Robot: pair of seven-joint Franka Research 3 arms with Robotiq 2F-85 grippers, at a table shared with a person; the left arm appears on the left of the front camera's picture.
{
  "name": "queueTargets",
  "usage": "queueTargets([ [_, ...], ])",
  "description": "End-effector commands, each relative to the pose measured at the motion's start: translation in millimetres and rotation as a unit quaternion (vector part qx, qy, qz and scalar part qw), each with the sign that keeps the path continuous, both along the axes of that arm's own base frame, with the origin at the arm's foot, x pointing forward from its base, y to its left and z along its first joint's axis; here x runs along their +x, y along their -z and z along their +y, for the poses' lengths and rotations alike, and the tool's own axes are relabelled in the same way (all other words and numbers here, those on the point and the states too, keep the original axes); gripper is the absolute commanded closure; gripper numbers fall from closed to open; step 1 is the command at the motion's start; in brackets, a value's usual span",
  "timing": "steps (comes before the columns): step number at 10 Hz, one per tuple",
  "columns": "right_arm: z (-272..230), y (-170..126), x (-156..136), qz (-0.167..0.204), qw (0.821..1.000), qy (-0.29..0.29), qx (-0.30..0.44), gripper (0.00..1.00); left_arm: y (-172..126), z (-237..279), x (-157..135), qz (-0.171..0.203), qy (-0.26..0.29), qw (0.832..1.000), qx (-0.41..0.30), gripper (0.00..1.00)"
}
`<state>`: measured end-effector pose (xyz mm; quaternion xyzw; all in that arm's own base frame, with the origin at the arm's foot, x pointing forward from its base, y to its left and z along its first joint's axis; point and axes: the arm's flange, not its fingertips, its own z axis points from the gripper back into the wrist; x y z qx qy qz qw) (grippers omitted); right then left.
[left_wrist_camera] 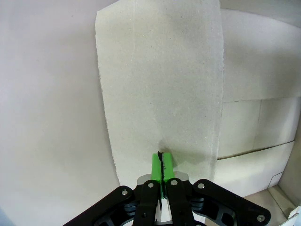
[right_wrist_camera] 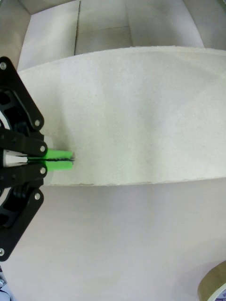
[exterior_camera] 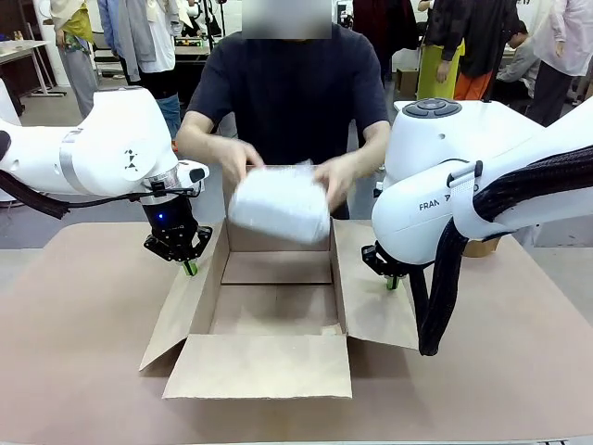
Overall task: Wrap the clocks to prevent damage.
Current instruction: Once the human has placed the objects inside and stepped back, release both hands from the side flaps of the Package Box.
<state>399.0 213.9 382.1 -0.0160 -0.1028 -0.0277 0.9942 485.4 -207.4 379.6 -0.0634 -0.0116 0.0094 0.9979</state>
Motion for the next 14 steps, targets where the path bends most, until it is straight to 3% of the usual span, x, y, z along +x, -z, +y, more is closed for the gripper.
queueTargets([
  [1,0.4,-0.2,-1.1,0.002,1.000,0.000,-0.002,0.99,1.3,0.2,-0.9,0.001,-0.004,1.000,0.012,1.00],
  [14,0.0,0.0,0.0,0.000,1.000,0.000,0.000,0.99,0.2,0.1,-0.1,0.001,0.000,1.000,0.000,1.00],
])
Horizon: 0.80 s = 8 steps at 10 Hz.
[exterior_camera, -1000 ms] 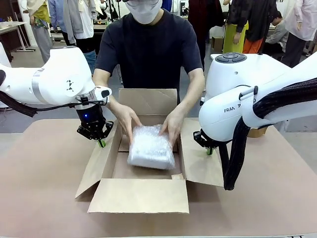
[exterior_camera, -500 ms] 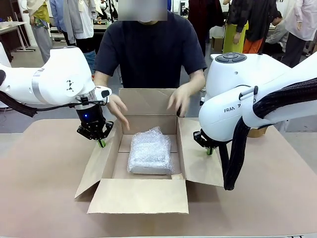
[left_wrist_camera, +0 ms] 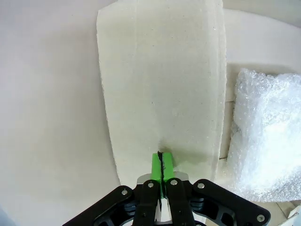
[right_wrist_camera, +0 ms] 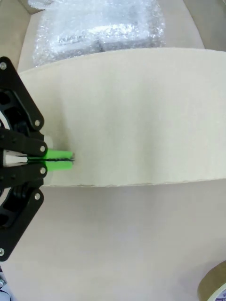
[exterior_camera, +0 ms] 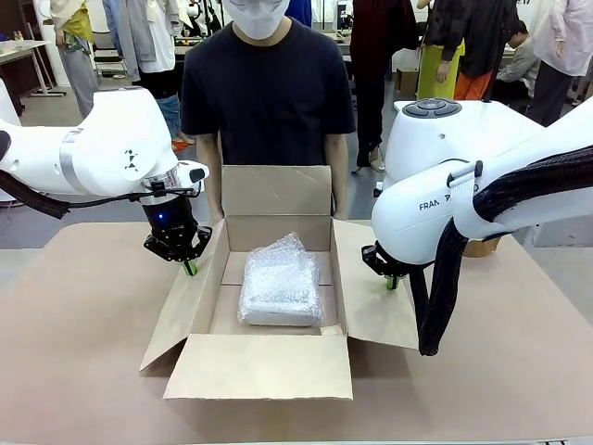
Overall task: Wrap the clocks to prevent damage.
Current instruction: Once the human has placed the objects inside and stepped back, release both hands from the side flaps of the Package Box.
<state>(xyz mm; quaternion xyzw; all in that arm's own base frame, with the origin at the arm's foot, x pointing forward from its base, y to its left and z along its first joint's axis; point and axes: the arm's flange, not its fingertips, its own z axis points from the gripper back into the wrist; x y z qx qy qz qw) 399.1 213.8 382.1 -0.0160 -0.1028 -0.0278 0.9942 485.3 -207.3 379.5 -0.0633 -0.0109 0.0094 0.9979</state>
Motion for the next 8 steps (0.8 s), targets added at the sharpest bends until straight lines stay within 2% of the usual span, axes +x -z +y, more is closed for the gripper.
queueTargets([
  [1,-9.8,-15.1,-8.2,0.003,0.980,-0.199,0.016,0.99,-18.0,10.0,-7.6,-0.022,0.132,0.991,0.017,1.00],
  [3,-29.4,-68.1,-17.6,0.002,0.945,-0.325,-0.041,0.99,-74.2,27.6,-17.7,-0.039,0.284,0.955,0.079,1.00],
  [4,-39.7,-95.4,-25.5,0.021,0.925,-0.373,-0.068,0.99,-96.8,37.0,-27.6,-0.034,0.369,0.925,0.082,1.00],
  [5,-49.5,-122.6,-34.4,0.029,0.908,-0.409,-0.090,0.99,-116.4,47.3,-36.1,-0.040,0.419,0.903,0.091,1.00],
  [6,-59.1,-153.6,-44.5,0.043,0.885,-0.447,-0.119,0.99,-139.8,58.6,-48.5,-0.050,0.485,0.866,0.113,1.00],
  [8,-73.3,-200.9,-63.4,0.034,0.863,-0.486,-0.136,0.99,-166.8,76.8,-72.1,-0.071,0.553,0.818,0.144,1.00],
])
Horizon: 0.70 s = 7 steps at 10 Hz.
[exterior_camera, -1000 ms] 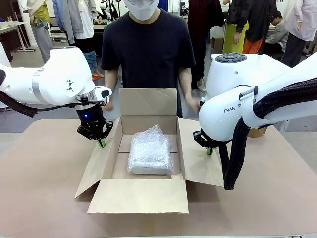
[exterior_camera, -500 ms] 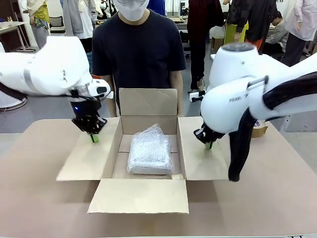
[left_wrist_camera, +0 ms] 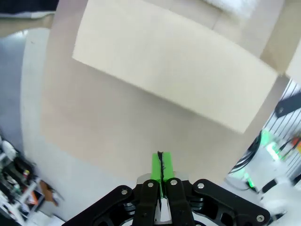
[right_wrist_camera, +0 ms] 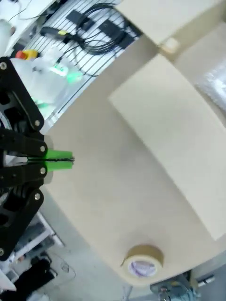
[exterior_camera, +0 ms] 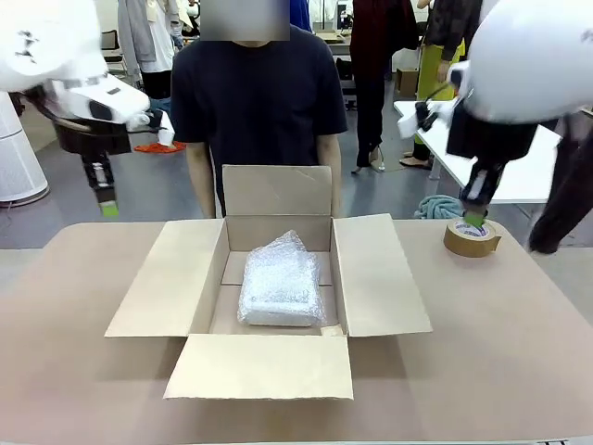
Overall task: Wrap the clocks to prevent damage.
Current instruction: Once the human has placed the objects inside and stepped back, release both hands from the side flaps of the Package Box.
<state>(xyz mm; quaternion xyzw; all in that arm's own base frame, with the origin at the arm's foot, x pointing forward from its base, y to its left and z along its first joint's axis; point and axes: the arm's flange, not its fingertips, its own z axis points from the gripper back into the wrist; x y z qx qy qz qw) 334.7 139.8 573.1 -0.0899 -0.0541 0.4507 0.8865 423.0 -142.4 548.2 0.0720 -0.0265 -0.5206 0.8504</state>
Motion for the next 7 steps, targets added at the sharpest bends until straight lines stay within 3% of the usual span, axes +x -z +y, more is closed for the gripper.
queueTargets([
  [1,-3.2,-22.7,0.0,-0.021,1.000,-0.014,0.003,0.99,-9.8,17.3,-11.8,-0.032,0.031,0.999,-0.012,1.00],
  [2,0.0,0.0,0.0,0.000,1.000,0.000,0.000,0.99,0.0,0.0,0.0,0.000,0.000,1.000,0.000,1.00],
  [3,0.0,0.0,0.0,0.000,1.000,0.000,0.000,0.99,0.0,0.0,0.0,0.000,0.000,1.000,0.000,1.00],
  [4,-5.7,-26.8,-7.6,-0.014,1.000,-0.011,-0.001,0.99,0.0,0.0,0.0,0.000,0.000,1.000,0.000,1.00],
  [5,-15.0,-25.9,0.9,0.017,0.998,-0.058,0.035,0.99,-10.6,9.6,-6.3,-0.009,0.020,1.000,0.000,1.00],
  [6,-28.4,-28.0,4.1,0.030,0.994,-0.082,0.061,0.99,-21.0,28.3,-7.9,0.023,0.106,0.994,-0.017,1.00],
  [7,-37.4,-28.8,3.7,0.039,0.989,-0.126,0.071,0.99,-27.0,40.9,-10.6,0.034,0.142,0.989,-0.008,1.00],
])
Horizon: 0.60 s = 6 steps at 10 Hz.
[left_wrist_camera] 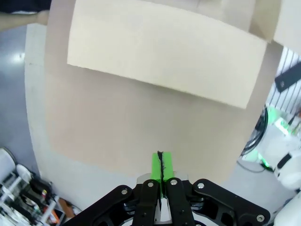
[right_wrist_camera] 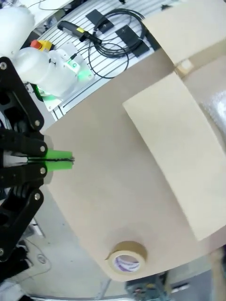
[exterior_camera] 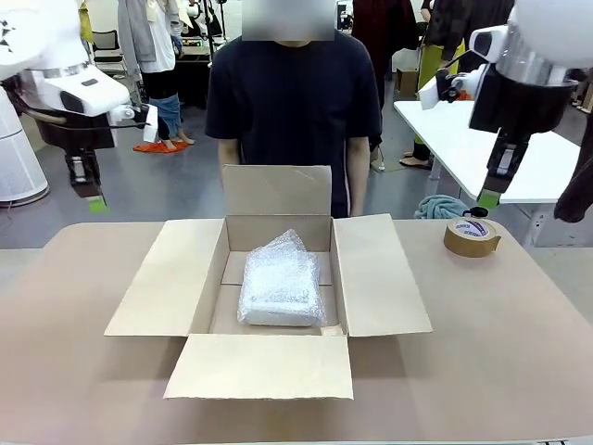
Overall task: Wrap the clocks to prevent damage.
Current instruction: Once the human has placed the objects inside and stepped back, release both hands from the side flaps of the Package Box.
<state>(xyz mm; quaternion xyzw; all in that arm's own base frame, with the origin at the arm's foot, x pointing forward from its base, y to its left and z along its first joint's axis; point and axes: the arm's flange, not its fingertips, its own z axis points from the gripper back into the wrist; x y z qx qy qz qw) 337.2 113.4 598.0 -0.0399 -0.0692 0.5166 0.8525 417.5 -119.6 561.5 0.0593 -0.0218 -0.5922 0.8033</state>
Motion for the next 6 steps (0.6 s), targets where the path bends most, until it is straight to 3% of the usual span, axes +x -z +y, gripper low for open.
queueTargets([
  [1,-22.5,-4.5,4.8,0.034,0.997,-0.066,0.035,0.99,-19.7,30.3,-3.9,0.020,0.074,0.997,0.017,1.00],
  [3,-38.1,-0.9,6.1,0.037,0.997,-0.058,0.033,0.99,-24.3,48.7,-6.6,0.010,0.088,0.996,0.015,1.00],
  [6,-47.3,5.4,2.4,0.026,0.994,-0.108,0.016,0.99,-24.8,55.6,-7.9,0.018,0.080,0.997,0.008,1.00],
])
